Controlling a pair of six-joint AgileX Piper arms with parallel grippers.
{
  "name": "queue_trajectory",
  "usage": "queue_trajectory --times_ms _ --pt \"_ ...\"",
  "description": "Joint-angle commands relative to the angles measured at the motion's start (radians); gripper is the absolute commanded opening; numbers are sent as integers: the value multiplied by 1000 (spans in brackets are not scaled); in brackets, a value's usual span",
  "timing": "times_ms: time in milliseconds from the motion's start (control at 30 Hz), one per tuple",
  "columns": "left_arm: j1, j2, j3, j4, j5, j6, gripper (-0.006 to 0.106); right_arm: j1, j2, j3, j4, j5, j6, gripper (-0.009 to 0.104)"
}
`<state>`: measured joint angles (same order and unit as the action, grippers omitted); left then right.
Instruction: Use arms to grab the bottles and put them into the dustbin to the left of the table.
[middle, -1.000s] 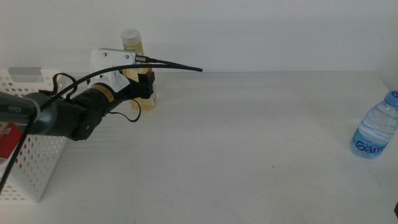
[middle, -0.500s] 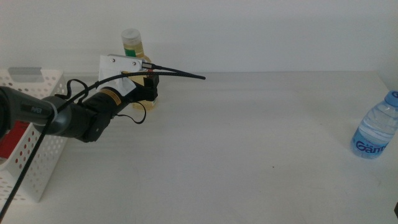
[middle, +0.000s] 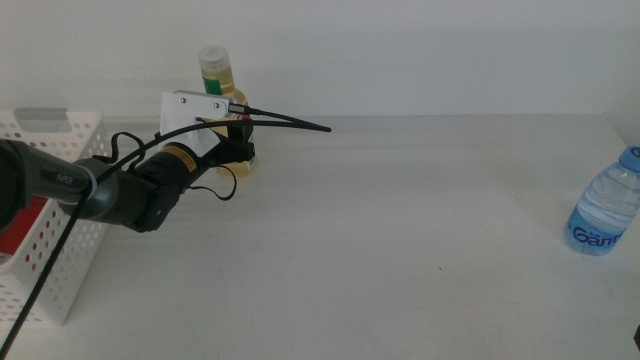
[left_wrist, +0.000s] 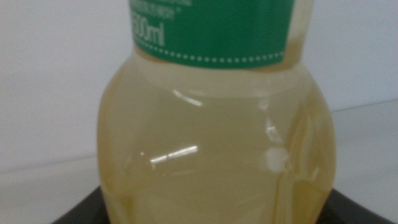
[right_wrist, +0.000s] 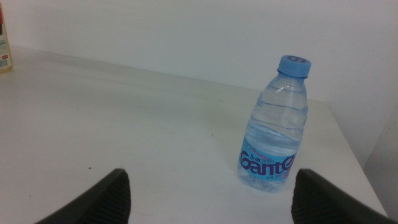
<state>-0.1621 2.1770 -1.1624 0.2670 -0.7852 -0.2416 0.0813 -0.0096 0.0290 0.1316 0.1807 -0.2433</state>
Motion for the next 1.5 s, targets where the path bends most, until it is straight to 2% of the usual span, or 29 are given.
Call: queue_trajectory --times_ms 0,100,433,700,867,1000,1133,1367,1467 --pt "-5 -59 -22 33 -73 -55 5 -5 -28 -9 -8 -70 -15 68" --pt "-5 -87 -9 101 -63 -75 -5 -5 -28 -9 -8 -70 -15 68" --pt "-5 -350 204 70 -59 -74 -5 -5 -28 -9 -8 -70 -15 68" --pt "-5 -625 359 125 54 -109 -5 -5 -28 -9 -8 -70 -15 68" --pt "-5 -797 413 203 205 -205 -5 -5 -28 -9 -8 -70 -15 68" --pt "-5 -946 419 314 402 -361 -5 -5 -28 -9 -8 -70 -15 68" --pt "-5 -1063 419 499 577 -590 -5 -5 -28 -9 -8 -70 -15 68" --pt "-5 -1197 417 829 688 -926 -5 -5 -28 -9 -8 -70 -15 68" --pt "-5 -1218 417 919 689 -1023 -5 -5 -28 -9 -8 -70 -15 68"
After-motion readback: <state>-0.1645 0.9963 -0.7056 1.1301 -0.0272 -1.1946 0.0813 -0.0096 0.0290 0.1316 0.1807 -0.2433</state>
